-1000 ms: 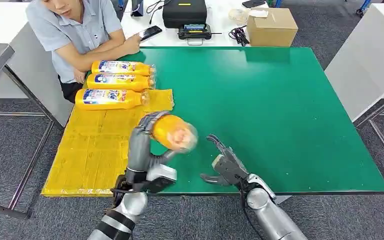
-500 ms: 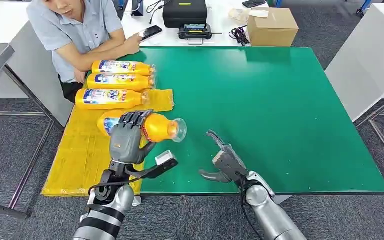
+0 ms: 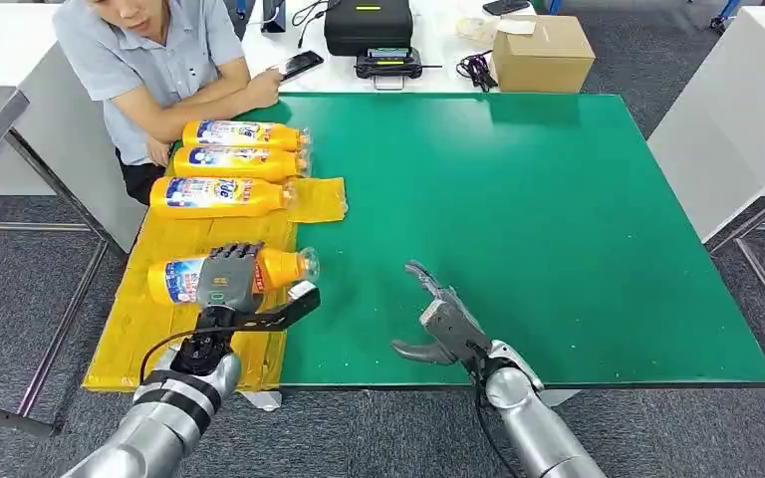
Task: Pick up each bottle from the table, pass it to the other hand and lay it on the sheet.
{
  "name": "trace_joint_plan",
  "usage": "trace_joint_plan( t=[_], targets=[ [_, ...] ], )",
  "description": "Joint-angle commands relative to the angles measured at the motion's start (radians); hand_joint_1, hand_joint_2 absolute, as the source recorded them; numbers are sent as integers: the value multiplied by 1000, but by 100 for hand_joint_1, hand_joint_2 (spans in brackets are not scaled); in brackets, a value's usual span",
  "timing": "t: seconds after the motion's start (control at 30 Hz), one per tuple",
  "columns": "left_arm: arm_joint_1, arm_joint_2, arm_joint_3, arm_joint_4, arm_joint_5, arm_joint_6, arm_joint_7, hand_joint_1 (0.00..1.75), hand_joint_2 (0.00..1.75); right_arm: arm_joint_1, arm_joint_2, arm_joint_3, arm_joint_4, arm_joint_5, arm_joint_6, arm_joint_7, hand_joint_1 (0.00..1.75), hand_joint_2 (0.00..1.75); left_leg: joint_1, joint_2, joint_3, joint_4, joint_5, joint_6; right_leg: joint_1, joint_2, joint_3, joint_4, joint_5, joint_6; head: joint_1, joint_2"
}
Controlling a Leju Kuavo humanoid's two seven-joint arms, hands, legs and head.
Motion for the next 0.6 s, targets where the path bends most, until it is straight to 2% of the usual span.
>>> trace_joint_plan(
  t=[0.03, 0.07, 0.1, 0.13, 0.43, 0.6],
  targets=[
    [-103, 33, -80, 204, -12, -16, -33, 175, 175, -11, 10, -32, 37, 2, 16, 3, 0, 175, 1, 1, 4, 0, -2, -2, 1, 0, 4, 0, -1, -3, 0, 0],
    [-102, 32, -85, 205, -16, -15, -35, 161, 175, -8, 9, -32, 36, 2, 17, 2, 0, 175, 1, 1, 3, 0, -1, -2, 1, 0, 3, -1, -1, -2, 0, 0],
    [-101, 29, -90, 210, -20, -23, -37, 45, 175, -4, 7, -33, 35, 2, 17, 2, 0, 175, 1, 1, 4, 0, -1, -2, 1, 0, 4, -1, -1, -3, 0, 0],
    [-104, 27, -92, 212, -21, -34, -36, 0, 175, -1, 6, -34, 34, 2, 17, 1, 0, 175, 1, 1, 3, 0, -1, -2, 1, 0, 3, -1, -1, -2, 0, 0],
    [-124, 2, -86, 243, 25, -147, -68, 0, 175, -5, 6, -46, 33, 4, 22, -7, 0, 175, 1, 1, 4, 0, -1, -1, 1, 0, 3, 0, -1, -2, 0, 0],
    [-122, 2, -83, 243, 31, -148, -72, 0, 175, -5, 7, -48, 34, 4, 23, -8, 0, 175, 1, 1, 5, 0, -1, -1, 1, 1, 5, -1, -1, -2, 0, 0]
  ],
)
